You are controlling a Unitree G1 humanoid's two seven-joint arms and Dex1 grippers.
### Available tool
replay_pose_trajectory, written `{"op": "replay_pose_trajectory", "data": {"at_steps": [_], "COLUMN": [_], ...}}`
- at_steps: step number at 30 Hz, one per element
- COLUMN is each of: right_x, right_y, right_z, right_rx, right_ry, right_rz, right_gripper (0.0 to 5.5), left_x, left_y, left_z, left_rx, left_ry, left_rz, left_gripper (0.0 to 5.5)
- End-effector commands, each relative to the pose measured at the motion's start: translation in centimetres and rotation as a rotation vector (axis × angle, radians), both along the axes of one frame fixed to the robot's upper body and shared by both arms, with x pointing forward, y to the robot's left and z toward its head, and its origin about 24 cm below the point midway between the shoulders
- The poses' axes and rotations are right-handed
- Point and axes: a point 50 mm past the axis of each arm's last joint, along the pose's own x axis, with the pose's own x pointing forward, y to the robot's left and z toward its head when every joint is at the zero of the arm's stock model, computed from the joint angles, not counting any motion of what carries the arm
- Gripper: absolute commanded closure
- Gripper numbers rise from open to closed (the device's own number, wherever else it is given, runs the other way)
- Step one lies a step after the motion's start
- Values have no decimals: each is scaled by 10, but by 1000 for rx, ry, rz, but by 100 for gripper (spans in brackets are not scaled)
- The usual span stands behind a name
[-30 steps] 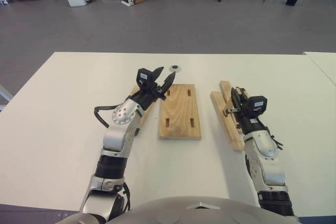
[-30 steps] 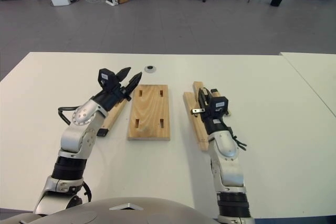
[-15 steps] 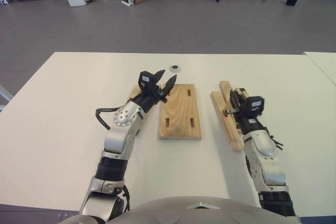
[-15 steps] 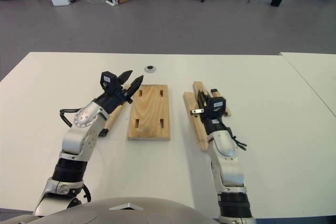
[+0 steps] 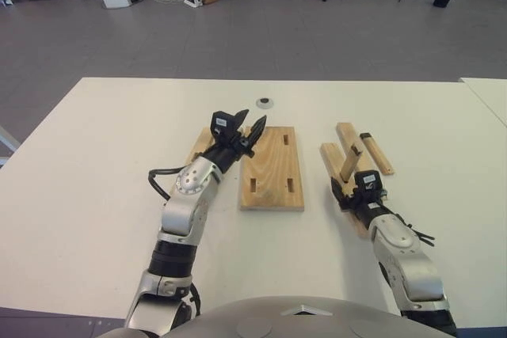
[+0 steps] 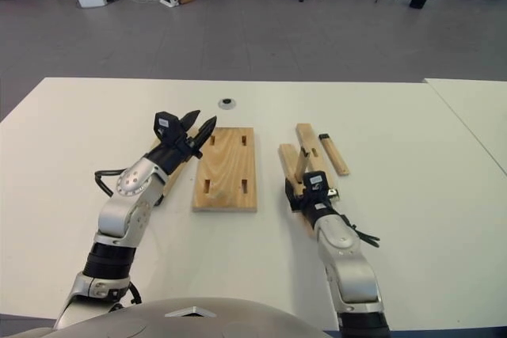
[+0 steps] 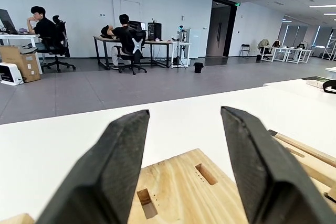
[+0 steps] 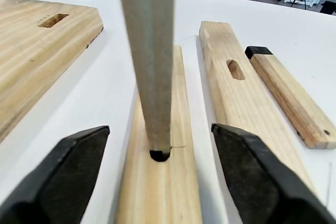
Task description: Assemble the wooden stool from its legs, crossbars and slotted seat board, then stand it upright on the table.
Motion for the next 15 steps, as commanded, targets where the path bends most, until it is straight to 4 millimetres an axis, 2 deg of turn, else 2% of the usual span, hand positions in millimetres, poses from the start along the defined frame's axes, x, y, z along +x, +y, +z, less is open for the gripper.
{"op": "replay_pose_trajectory", "data": {"at_steps": [1,8,12,15], "right_x": [-16,-20,-27,-36], "right_y": [-8,-20,-27,-30], "right_z": [-5,8,13,7], "right_rx": [-4,-53,-74,-58], "right_ry": [108,129,185,286], "right_rz": [-2,26,98,132], "right_gripper": [104,104,104,151], "left_x": [-5,-10,-13,-14], "left_y": [2,2,4,5], "left_z": [0,0,-2,-2], "left_rx": [2,-7,-14,-14], "left_ry": [1,5,10,11], "left_rz": [33,60,89,99], "left_gripper": [301,301,301,301]}}
